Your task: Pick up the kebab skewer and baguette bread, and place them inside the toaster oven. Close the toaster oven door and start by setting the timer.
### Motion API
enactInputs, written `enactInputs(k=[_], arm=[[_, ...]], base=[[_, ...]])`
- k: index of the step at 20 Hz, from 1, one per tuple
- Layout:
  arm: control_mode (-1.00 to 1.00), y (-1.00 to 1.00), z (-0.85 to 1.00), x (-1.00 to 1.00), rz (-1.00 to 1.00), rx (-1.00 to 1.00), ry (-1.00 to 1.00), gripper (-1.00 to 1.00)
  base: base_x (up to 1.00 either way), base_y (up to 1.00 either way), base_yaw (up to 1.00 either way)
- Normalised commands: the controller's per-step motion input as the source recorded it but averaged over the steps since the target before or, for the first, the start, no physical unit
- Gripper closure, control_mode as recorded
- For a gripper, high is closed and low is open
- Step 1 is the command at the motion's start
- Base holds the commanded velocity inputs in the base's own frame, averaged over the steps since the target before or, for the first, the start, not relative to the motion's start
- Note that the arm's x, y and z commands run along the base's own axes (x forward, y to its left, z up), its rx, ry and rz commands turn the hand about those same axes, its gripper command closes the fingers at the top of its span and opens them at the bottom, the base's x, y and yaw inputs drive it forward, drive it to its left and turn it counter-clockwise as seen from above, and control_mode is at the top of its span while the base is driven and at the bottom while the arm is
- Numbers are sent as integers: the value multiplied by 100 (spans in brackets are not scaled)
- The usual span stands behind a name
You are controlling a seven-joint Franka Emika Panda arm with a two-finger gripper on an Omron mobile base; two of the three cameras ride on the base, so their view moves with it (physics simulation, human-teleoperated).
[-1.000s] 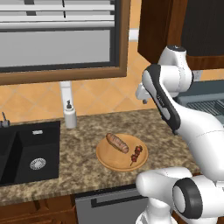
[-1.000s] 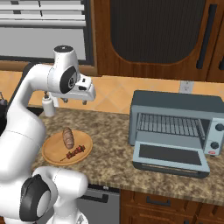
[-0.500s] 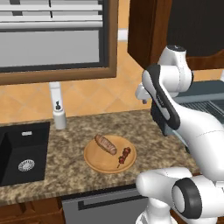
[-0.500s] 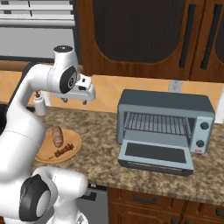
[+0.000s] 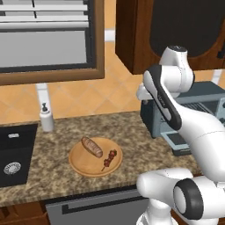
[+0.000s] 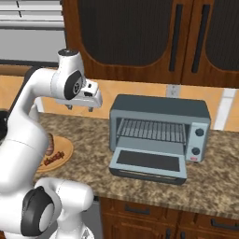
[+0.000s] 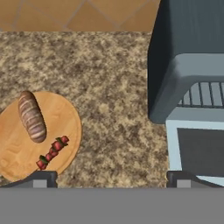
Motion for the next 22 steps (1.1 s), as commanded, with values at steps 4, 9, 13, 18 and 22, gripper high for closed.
enactInputs(k=[4,9,13,18,22], arm=[[100,0,0,0,0,0,0,-100],[100,0,0,0,0,0,0,-100],[100,0,0,0,0,0,0,-100],[100,0,0,0,0,0,0,-100],[-100,0,0,0,0,0,0,-100]], base=[[0,-29,0],[0,-39,0],[0,-7,0],[0,0,0],[0,0,0]])
